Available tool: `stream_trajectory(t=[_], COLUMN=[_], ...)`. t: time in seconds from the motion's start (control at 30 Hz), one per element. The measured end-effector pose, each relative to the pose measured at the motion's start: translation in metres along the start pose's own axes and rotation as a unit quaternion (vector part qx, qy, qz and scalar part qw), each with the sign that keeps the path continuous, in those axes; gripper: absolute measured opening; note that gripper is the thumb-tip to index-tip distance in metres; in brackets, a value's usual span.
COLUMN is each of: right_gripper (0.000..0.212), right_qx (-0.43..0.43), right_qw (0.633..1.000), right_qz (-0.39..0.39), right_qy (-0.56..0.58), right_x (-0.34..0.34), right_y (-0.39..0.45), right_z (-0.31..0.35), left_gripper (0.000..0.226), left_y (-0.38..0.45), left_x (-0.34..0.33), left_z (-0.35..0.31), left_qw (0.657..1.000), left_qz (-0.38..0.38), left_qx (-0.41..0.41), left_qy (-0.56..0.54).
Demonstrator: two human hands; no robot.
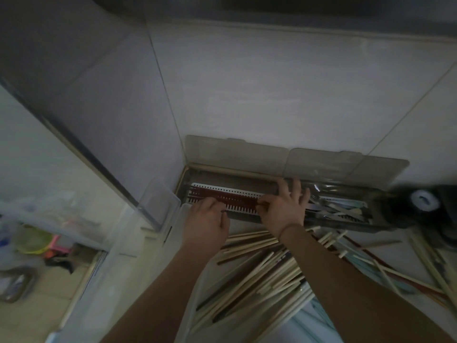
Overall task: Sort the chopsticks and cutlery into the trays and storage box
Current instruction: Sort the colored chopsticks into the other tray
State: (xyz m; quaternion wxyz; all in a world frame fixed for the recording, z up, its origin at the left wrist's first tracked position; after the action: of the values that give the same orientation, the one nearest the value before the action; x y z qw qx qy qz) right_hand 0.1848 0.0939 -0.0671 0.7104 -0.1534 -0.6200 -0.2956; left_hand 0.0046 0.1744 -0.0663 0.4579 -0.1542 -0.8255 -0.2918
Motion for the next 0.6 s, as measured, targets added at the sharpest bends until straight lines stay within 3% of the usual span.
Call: stream_trajectory(t=[0.13, 0.27, 0.47, 0.6], right_gripper=[0.018, 0.011, 0.039, 0.033], right_qx=[0.026, -0.037, -0.125, -0.127], right_qw=[0.993, 0.969, 0.962, 0.963], right_qz=[-0.068, -0.199, -0.220, -0.220], right_qy=[0.092, 0.140, 0.107, 0.085], right_x=[0.018, 0.040, 0.053, 0.051], right_y=[-0.003, -0.037, -0.142, -0.204], right_z=[-0.019, -0.081, -0.162, -0.182], left_gripper=[0.033, 0.028, 0.021, 0.019], left_y=[0.000, -0.011, -0.059, -0.097], left_x=[0.003, 0.003, -0.022, -0.045], left_z=[-0.013, -0.039, -0.089, -0.116], left_qw=[1.000, 0.988, 0.939, 0.903], left_qz=[0.016, -0.042, 0.051, 0.108], left_qx=[-0.025, -0.141, -0.321, -0.394], left_qy=[0.010, -0.045, -0.110, -0.135])
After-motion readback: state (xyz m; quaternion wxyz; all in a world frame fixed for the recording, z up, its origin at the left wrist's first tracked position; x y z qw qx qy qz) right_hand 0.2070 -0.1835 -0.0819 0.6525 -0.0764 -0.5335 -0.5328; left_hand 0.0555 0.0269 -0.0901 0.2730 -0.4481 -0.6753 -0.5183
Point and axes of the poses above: each hand's wrist, its own y-axis towards the middle knuckle, its own x-axis out of the back of the hand, z = x × y, the point moved 2 cm from there along y, towards the middle knuckle, and after that the axes turned 13 degrees about -z, right-handed, at the moved point
